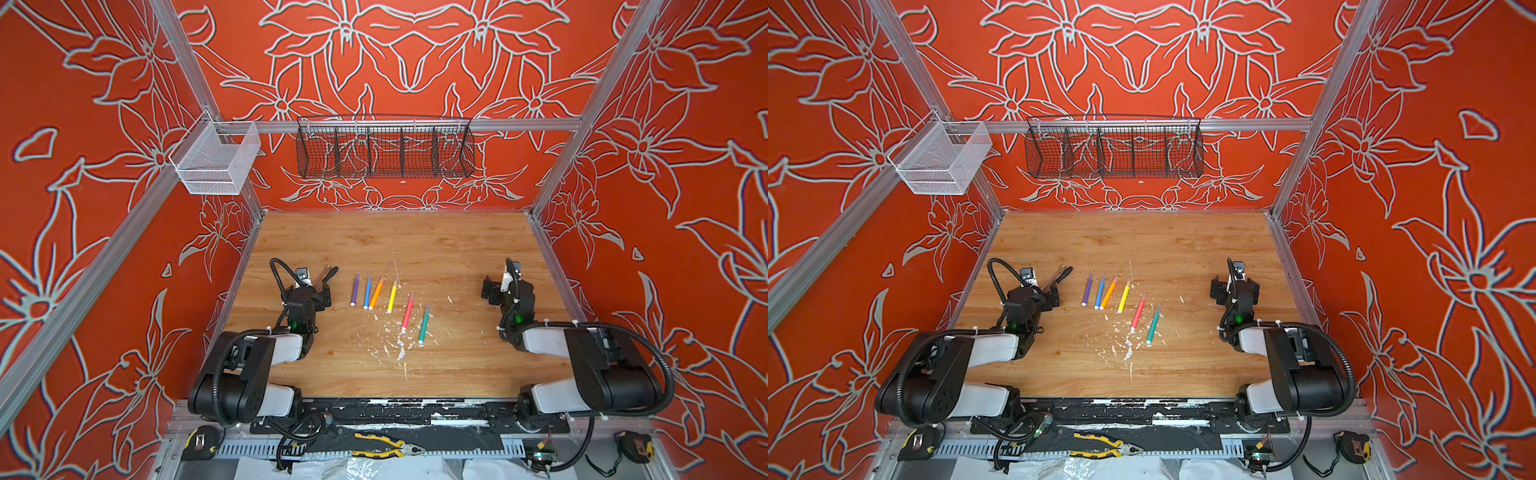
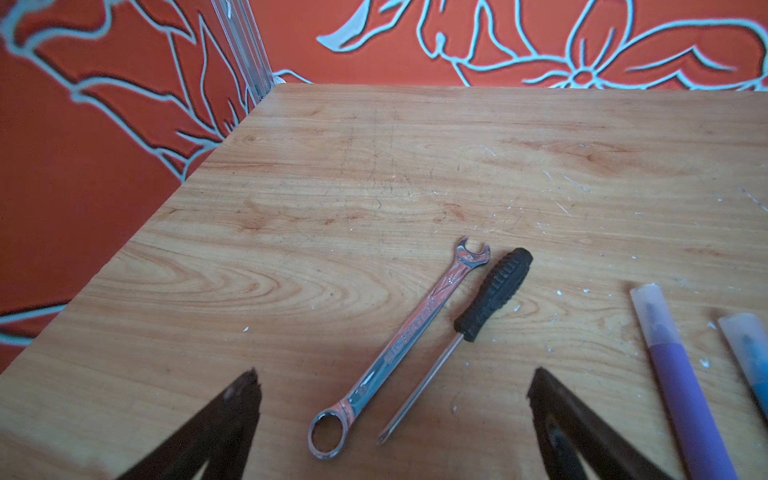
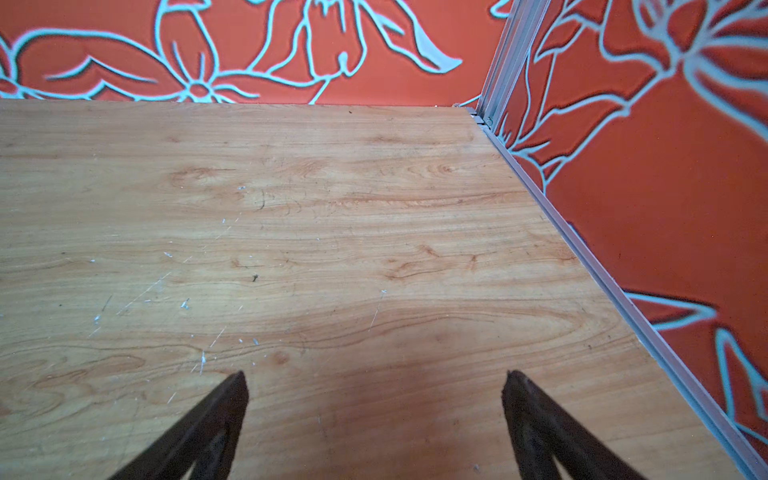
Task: Insert the pens into the pen caps
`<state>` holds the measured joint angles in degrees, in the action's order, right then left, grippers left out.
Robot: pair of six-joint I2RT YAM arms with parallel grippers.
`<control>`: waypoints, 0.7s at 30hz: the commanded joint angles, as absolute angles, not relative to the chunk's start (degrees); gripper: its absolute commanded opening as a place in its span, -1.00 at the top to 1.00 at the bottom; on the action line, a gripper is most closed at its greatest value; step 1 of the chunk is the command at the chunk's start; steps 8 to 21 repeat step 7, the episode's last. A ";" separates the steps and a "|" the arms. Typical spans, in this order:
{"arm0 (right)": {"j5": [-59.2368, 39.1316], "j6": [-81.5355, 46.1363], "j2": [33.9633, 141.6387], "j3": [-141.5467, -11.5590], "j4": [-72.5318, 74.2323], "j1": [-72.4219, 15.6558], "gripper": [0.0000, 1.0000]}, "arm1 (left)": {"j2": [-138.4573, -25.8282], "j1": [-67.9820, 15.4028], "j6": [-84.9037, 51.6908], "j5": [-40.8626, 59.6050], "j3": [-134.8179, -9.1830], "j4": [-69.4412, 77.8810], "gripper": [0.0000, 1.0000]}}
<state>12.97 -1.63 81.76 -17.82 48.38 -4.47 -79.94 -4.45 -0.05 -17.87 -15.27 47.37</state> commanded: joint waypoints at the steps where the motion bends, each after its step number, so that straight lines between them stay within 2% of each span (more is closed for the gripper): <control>1: 12.44 -0.22 81.90 -17.14 49.82 -4.12 -0.96 | -80.17 -4.10 -0.44 -17.41 -15.99 47.51 -0.95; 21: 12.39 -0.17 82.00 -17.23 49.84 -4.08 -0.95 | -80.02 -3.14 -1.41 -16.85 -16.61 46.12 -0.95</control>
